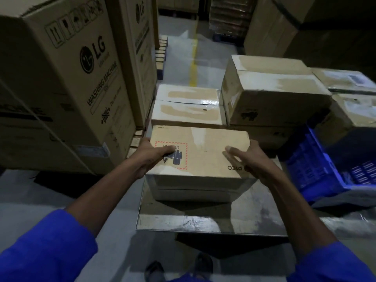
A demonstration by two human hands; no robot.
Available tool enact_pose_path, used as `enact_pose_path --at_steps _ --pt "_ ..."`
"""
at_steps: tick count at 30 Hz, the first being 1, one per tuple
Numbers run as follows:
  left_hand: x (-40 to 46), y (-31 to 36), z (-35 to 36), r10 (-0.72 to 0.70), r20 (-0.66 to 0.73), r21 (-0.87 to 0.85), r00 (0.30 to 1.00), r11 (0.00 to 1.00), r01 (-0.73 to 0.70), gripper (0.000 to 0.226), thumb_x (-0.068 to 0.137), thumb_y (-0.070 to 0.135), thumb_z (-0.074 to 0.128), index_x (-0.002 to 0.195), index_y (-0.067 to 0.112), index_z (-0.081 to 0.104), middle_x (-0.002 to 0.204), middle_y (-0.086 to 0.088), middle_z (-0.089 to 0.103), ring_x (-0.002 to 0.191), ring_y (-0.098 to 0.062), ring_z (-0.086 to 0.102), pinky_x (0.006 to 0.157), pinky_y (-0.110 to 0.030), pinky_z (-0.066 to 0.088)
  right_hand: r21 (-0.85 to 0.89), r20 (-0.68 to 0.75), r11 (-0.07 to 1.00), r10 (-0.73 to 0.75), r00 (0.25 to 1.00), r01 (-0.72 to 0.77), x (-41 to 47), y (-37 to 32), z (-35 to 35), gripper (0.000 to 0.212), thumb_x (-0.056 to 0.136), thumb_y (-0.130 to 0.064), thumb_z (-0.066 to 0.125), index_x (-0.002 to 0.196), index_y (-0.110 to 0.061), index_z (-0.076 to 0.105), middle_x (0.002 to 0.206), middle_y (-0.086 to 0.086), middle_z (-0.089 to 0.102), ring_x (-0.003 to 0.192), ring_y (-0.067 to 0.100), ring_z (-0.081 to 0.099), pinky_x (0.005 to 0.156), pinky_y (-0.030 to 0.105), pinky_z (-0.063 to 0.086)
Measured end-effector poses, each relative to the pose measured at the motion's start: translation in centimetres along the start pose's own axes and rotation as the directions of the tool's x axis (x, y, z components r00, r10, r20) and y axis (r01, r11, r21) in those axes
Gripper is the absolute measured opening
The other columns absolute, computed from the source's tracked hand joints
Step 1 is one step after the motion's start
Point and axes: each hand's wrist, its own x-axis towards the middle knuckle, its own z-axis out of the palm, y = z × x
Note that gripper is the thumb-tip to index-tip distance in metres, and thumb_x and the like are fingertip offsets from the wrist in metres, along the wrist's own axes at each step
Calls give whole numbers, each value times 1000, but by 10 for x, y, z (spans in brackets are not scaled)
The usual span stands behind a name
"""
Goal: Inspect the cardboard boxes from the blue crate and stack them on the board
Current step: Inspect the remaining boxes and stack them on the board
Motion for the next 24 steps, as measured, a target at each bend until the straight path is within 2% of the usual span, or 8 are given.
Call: enact_pose_path --at_steps 2,4,7,10,15,17,20,24 --pt "0 -1 3 2 -13 13 1000 1000 -2 66 73 23 92 127 11 58 116 -11 74 102 -27 74 90 -45 61 -63 10 998 5 1000 -4 5 0 1 122 52 -73 91 146 -21 35 134 1 58 115 22 64 96 45 58" --pt "-7 1 7 22 -20 41 1000 999 -21 56 75 22 90 123 11 62 110 -9 75 100 -25 72 89 -42 60 -97 7 995 5 1000 -4 9 2 1 135 40 -79 91 147 -24 31 136 2 55 118 23 61 99 46 57" --pt "-11 3 11 48 -35 66 998 997 -45 47 79 22 87 119 10 63 100 -3 73 90 -16 69 70 -27 53 -140 -15 990 19 1000 -21 9 2 3 149 25 -87 86 147 -28 26 142 5 46 124 26 55 103 50 54" --pt "-11 3 12 59 -53 84 997 995 -54 52 80 23 86 122 9 60 101 -2 70 86 -12 66 62 -21 48 -142 -53 990 5 999 -12 11 3 6 155 19 -90 82 149 -28 24 146 6 41 128 29 52 106 52 52" --pt "-2 -3 11 44 -58 62 997 997 -40 58 77 19 89 126 6 59 109 -8 73 93 -19 71 55 -17 56 -149 -86 988 22 996 -34 15 5 8 156 17 -90 82 149 -28 27 145 5 43 128 28 52 104 53 53" --pt "5 -6 9 39 -61 27 997 999 -38 75 66 23 94 130 6 58 113 -9 74 100 -25 73 64 -22 62 -161 -89 986 17 996 -31 16 4 9 147 27 -82 87 150 -28 26 146 5 42 129 28 51 104 53 53" --pt "5 -6 7 37 -56 41 998 999 -34 104 42 41 101 132 11 57 115 -8 75 104 -26 74 84 -42 64 -170 -99 985 5 995 -22 17 3 10 137 40 -69 88 152 -24 24 148 7 40 131 29 49 106 54 52" --pt "9 -9 4 75 -62 57 995 996 -72 117 31 56 102 132 14 59 114 -4 76 103 -24 74 90 -48 61 -161 -105 987 -12 994 -5 13 3 11 142 33 -77 81 152 -25 24 147 7 42 130 28 51 104 53 53"
